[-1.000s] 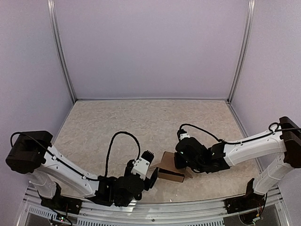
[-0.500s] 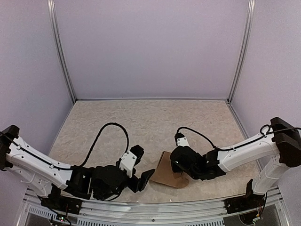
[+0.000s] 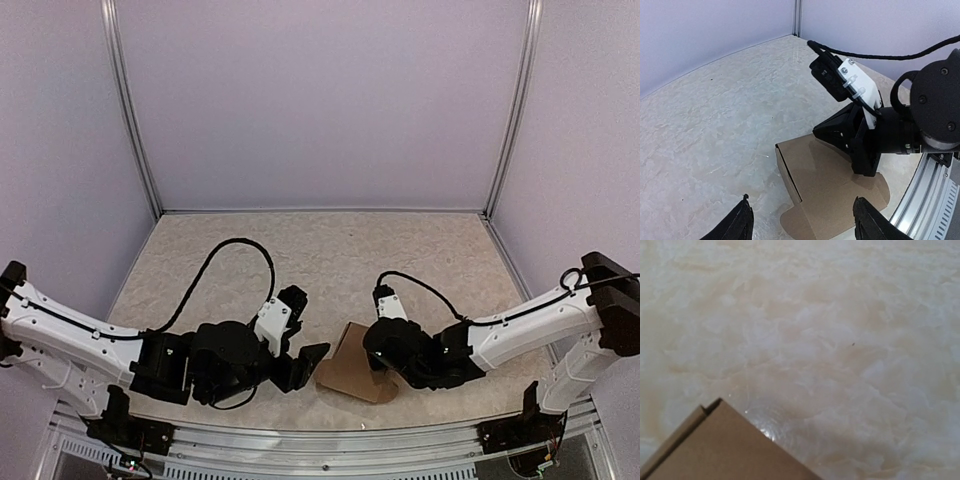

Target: Fold the paper box

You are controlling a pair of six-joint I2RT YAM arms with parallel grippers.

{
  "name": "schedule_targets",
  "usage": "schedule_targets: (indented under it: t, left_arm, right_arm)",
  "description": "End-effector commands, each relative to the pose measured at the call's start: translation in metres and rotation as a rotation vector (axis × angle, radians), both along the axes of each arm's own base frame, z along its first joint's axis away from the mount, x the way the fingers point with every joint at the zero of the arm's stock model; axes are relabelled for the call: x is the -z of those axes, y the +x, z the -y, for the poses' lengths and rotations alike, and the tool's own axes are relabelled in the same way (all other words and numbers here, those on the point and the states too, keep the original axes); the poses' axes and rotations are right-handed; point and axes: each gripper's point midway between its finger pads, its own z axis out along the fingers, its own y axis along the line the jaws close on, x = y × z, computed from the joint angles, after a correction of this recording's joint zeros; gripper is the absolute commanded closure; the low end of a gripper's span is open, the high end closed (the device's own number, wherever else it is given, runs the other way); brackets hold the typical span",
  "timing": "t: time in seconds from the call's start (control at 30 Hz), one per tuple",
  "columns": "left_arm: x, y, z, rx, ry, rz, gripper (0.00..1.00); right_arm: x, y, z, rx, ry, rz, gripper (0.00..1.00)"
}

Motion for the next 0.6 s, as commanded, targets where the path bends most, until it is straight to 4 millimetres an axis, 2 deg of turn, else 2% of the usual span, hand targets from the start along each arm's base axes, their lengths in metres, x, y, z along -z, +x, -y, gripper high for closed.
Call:
schedule_targets:
  t: [0.0, 0.13, 0.23, 0.33, 0.4, 0.57]
  left_arm:
    - [-0.005, 0.012, 0.001, 0.018, -0.002, -0.042, 0.34]
    - [-0.002, 0.024, -0.001, 0.023, -0.008, -0.07, 0.33]
    - [0.001, 0.032, -0.002, 0.037, -0.015, -0.098, 0.32]
    - [0.006, 0.037, 0.003, 0.077, -0.03, -0.148, 0.3]
    - [0.009, 0.04, 0.007, 0.113, -0.05, -0.187, 0.29]
    - [0.026, 0.051, 0.016, 0.162, -0.077, -0.296, 0.28]
  right_arm:
    - [-0.025, -0.008, 0.007, -0.027, 0.024, 0.011, 0.96]
    - [-0.045, -0.009, 0.018, -0.021, 0.018, 0.027, 0.73]
    - [-0.05, -0.013, 0.031, -0.018, 0.002, 0.006, 0.54]
    - [-0.048, -0.019, 0.041, -0.02, 0.011, -0.046, 0.34]
    - [-0.041, -0.024, 0.046, -0.029, 0.03, -0.095, 0.27]
    - [-0.021, -0.035, 0.054, -0.044, 0.132, -0.235, 0.21]
